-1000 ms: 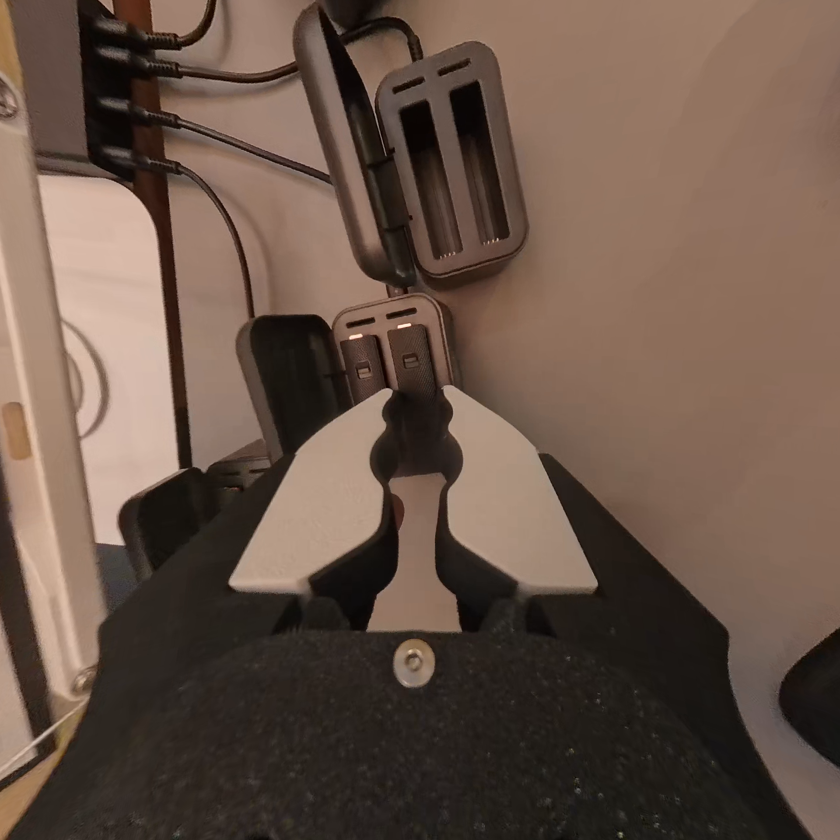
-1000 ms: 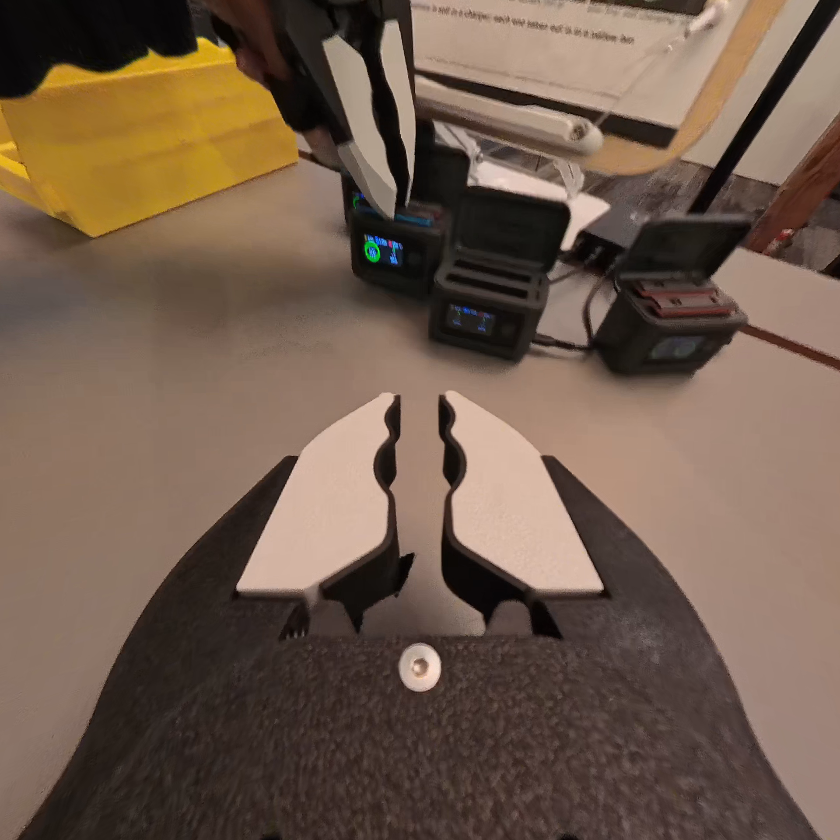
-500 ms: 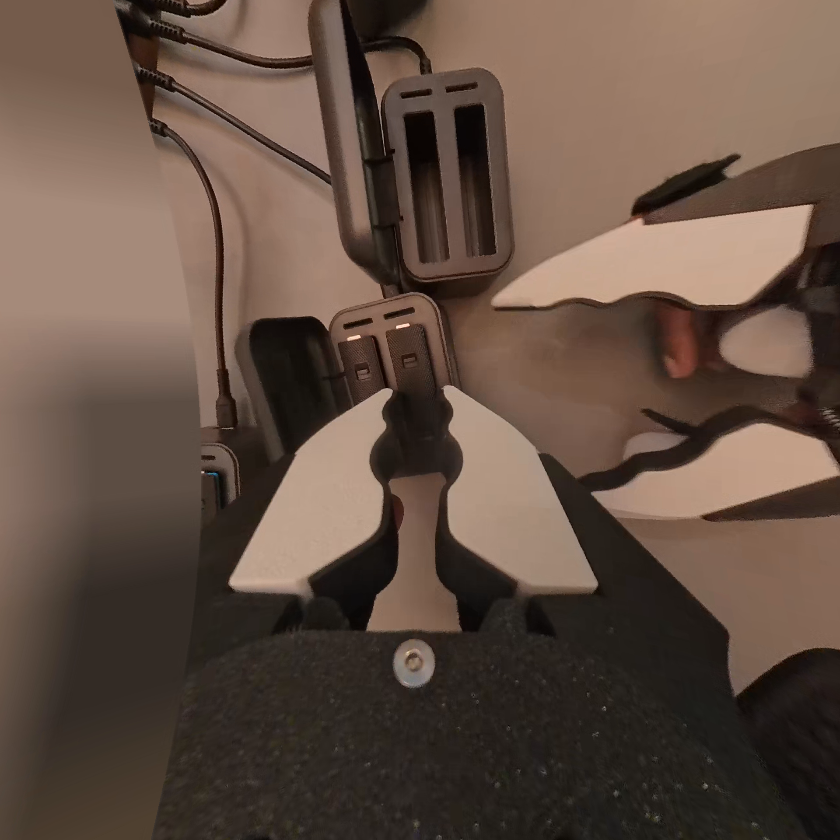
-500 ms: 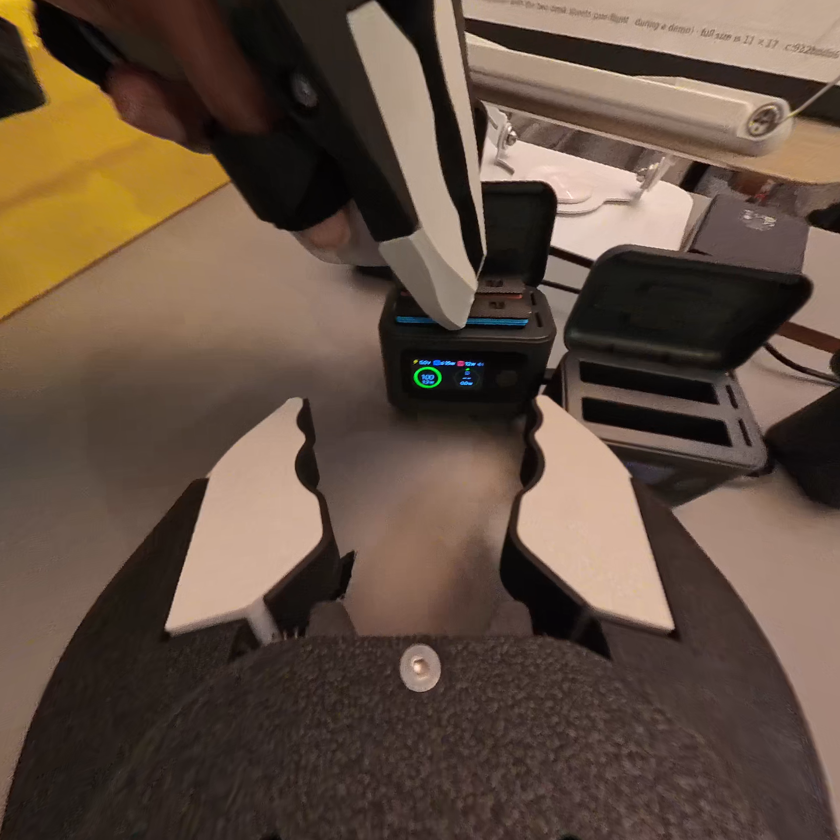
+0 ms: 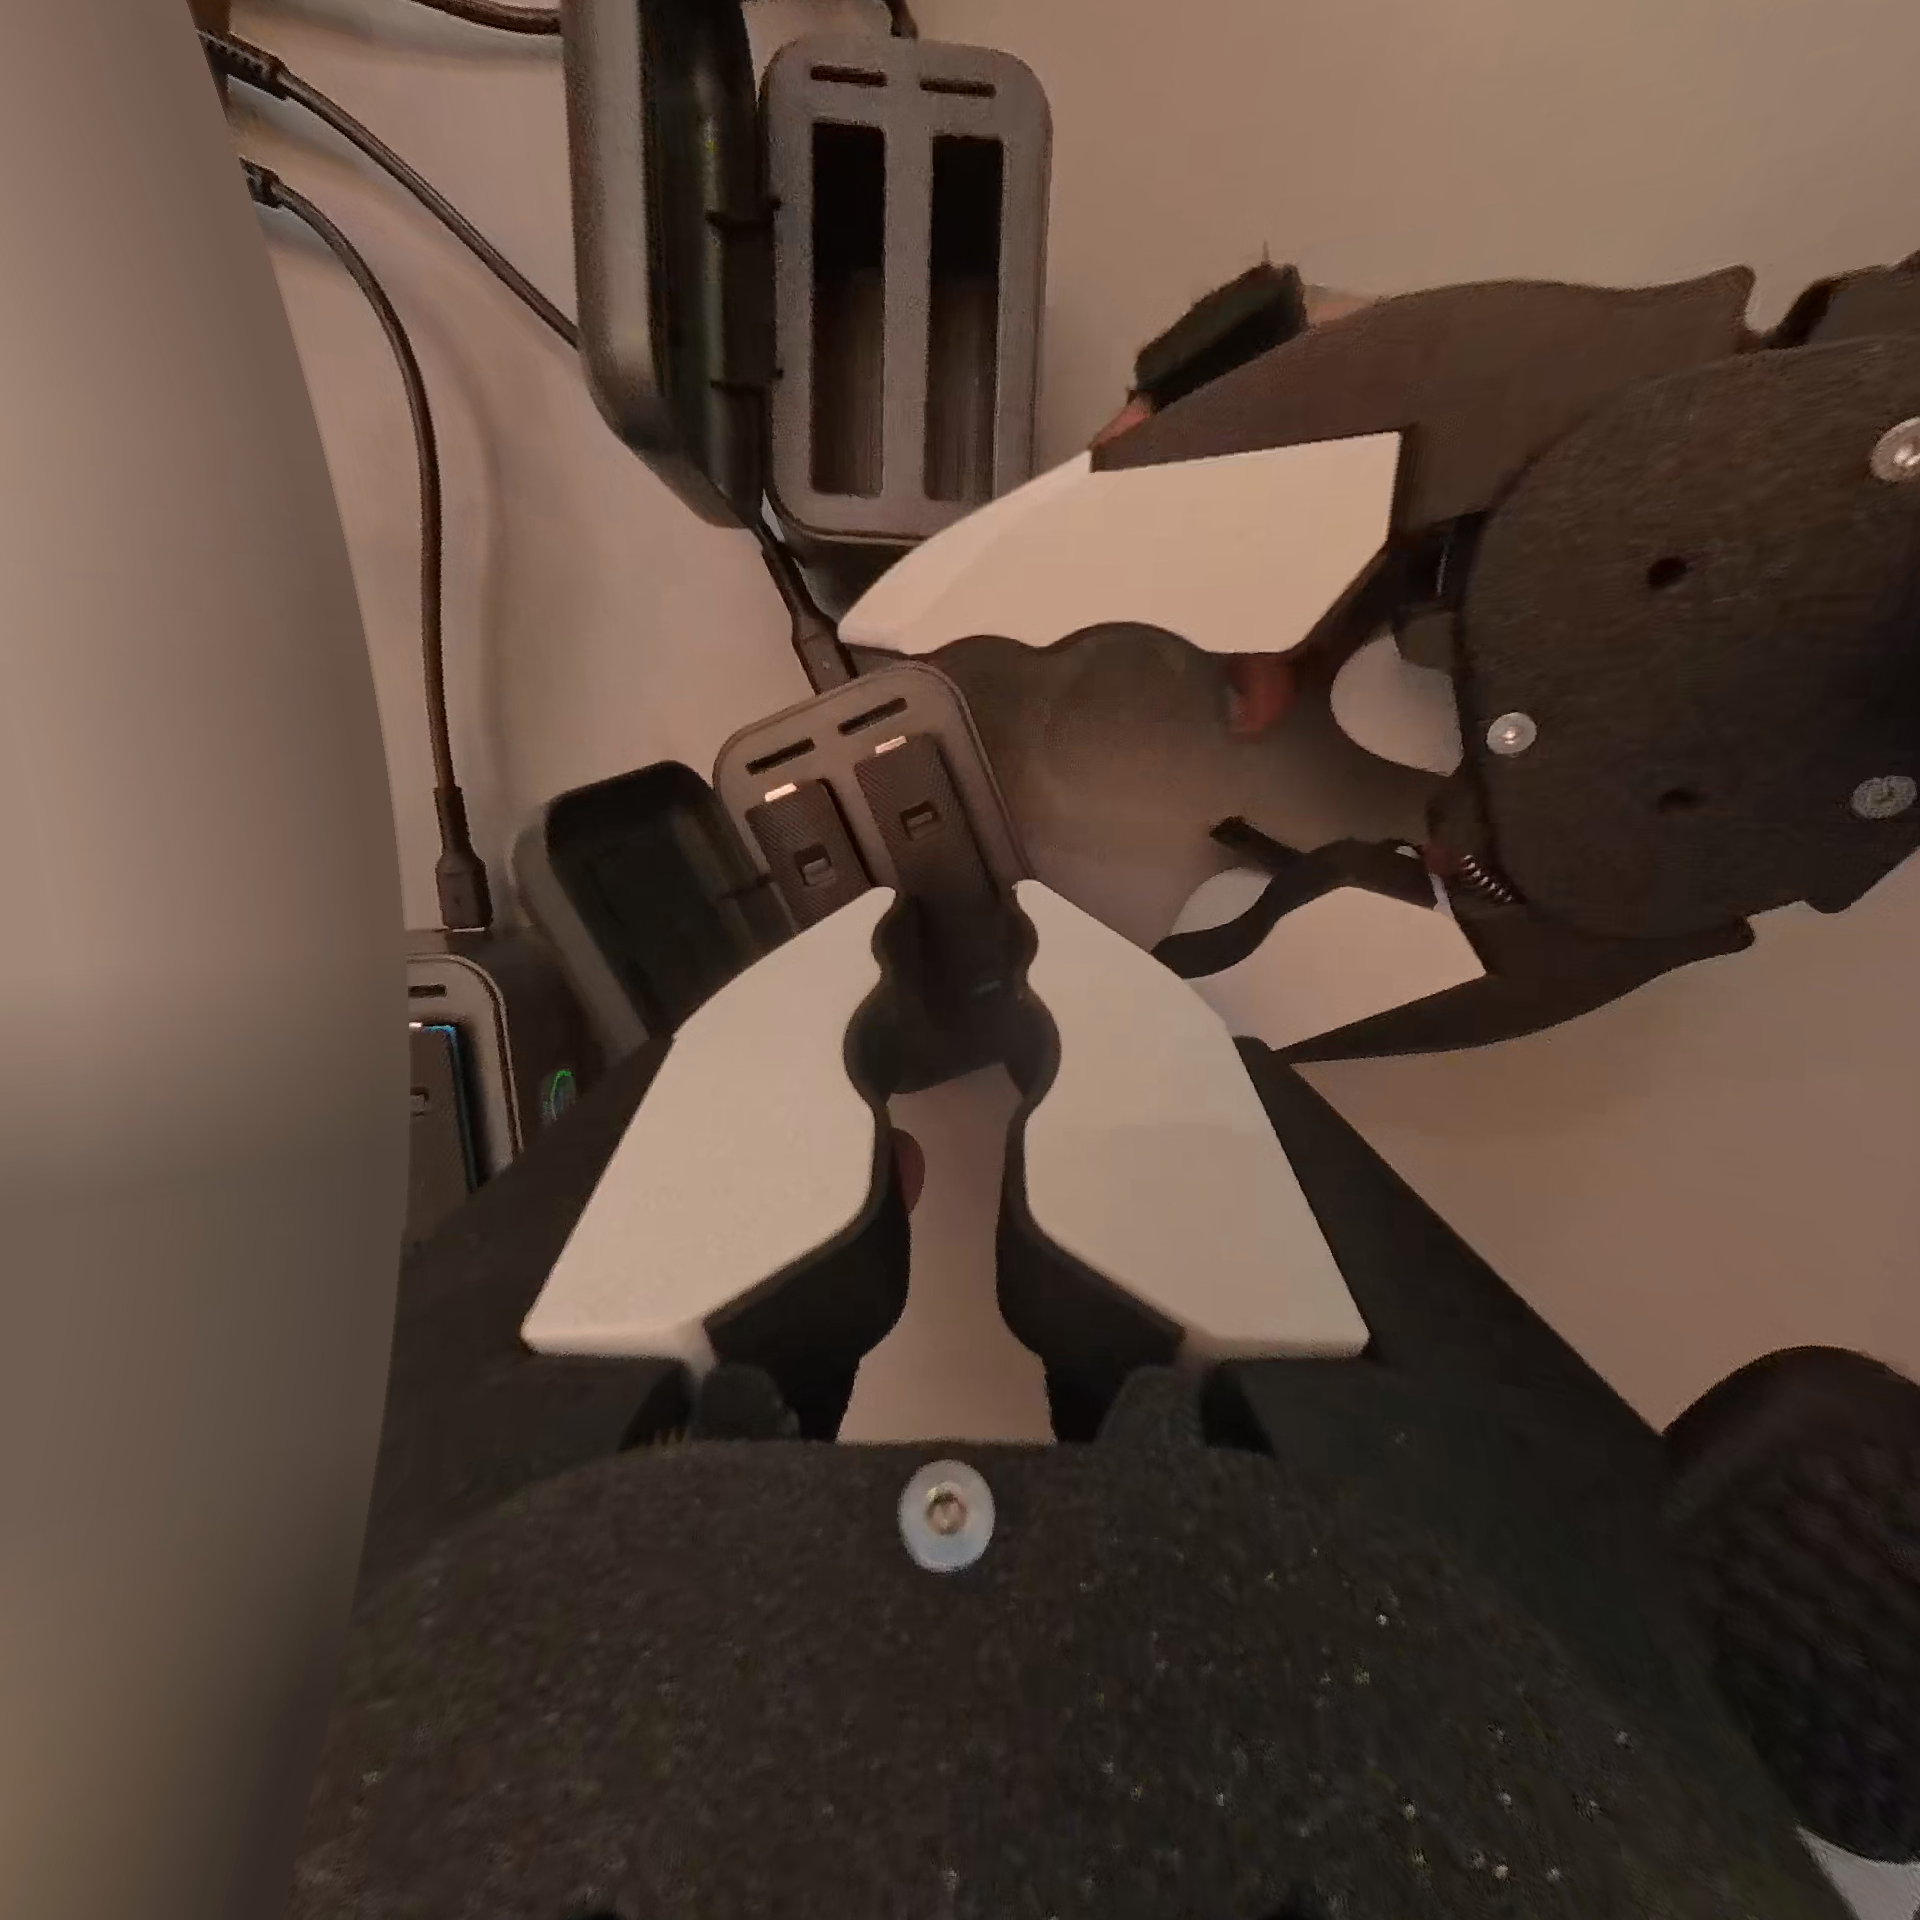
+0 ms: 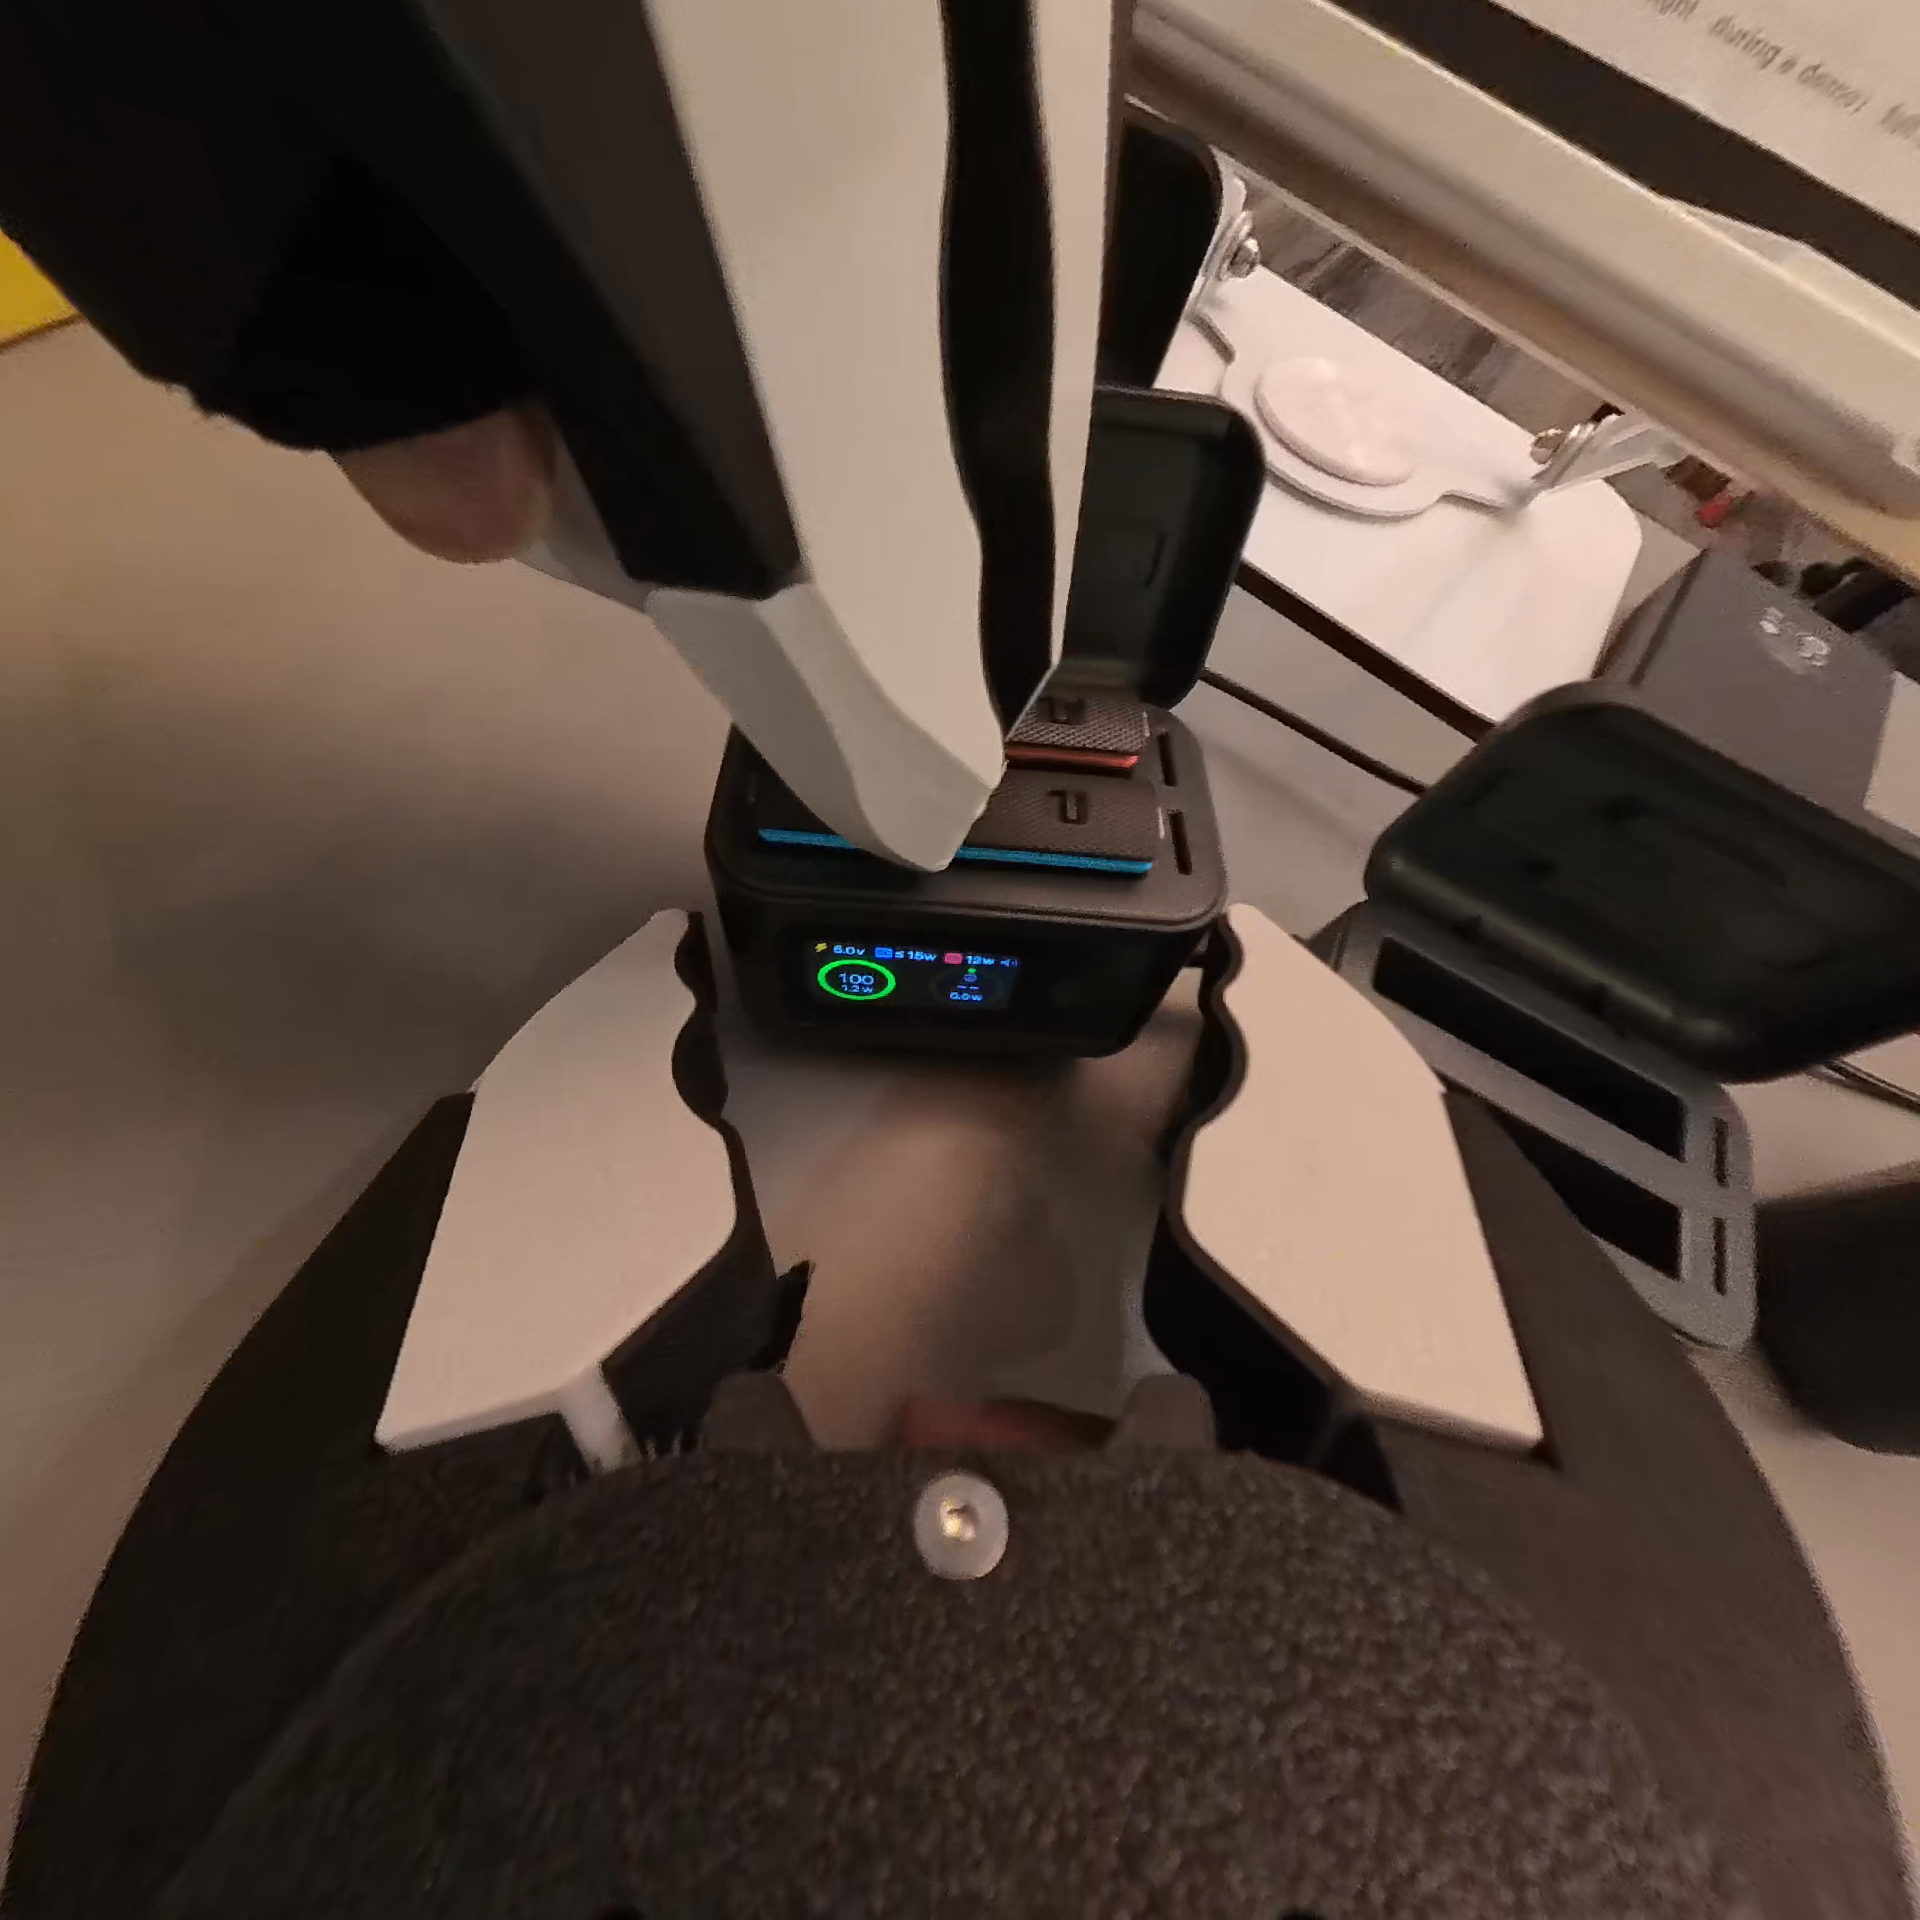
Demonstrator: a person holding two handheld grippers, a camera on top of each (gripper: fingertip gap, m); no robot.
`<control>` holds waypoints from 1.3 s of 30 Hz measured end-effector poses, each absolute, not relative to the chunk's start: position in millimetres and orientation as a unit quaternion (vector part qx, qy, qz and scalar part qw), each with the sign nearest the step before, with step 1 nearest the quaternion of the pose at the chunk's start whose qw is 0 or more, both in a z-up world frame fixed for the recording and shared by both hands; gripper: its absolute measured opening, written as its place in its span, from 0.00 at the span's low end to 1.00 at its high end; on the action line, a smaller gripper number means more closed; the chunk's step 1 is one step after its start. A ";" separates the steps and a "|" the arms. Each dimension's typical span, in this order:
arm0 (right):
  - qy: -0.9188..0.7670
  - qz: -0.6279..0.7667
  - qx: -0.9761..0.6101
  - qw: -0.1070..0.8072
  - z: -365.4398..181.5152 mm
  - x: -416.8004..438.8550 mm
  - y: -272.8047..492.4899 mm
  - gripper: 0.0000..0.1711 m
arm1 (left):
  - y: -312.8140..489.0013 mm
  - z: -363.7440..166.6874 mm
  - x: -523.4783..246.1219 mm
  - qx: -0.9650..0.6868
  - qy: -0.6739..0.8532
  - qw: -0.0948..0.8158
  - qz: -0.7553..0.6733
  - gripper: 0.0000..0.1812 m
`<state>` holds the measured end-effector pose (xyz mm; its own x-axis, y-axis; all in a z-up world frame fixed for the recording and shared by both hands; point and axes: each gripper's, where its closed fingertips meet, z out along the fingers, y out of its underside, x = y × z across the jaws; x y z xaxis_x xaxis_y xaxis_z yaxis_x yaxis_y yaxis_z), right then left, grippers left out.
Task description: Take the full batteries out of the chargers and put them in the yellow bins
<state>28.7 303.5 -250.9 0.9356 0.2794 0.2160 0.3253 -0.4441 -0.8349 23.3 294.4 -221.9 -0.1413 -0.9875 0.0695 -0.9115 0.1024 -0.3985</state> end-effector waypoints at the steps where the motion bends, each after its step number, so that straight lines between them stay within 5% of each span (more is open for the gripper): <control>1: -0.179 -0.018 -0.850 0.495 -251.2 28.2 304.4 0.52 | 294.6 -222.1 22.7 -0.645 0.736 0.108 -0.173 0.09; 22: -0.155 0.038 -0.873 0.460 -260.5 26.1 310.2 0.51 | 301.2 -204.5 24.6 -0.639 0.744 0.157 -0.115 0.00; 28: -0.155 0.046 -0.874 0.459 -260.3 25.5 309.6 0.51 | 300.3 -214.6 24.2 -0.634 0.747 0.180 -0.090 0.14; 39: -0.188 0.075 -0.867 0.456 -259.7 24.9 305.5 0.51 | 282.8 -211.2 28.8 -0.384 0.890 0.230 -0.088 0.27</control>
<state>24.9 305.5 -259.7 0.9182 0.3940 0.0403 0.2564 -0.5138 -0.8187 28.8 282.8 -211.2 -0.5984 -0.7242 -0.3426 -0.6435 0.6893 -0.3329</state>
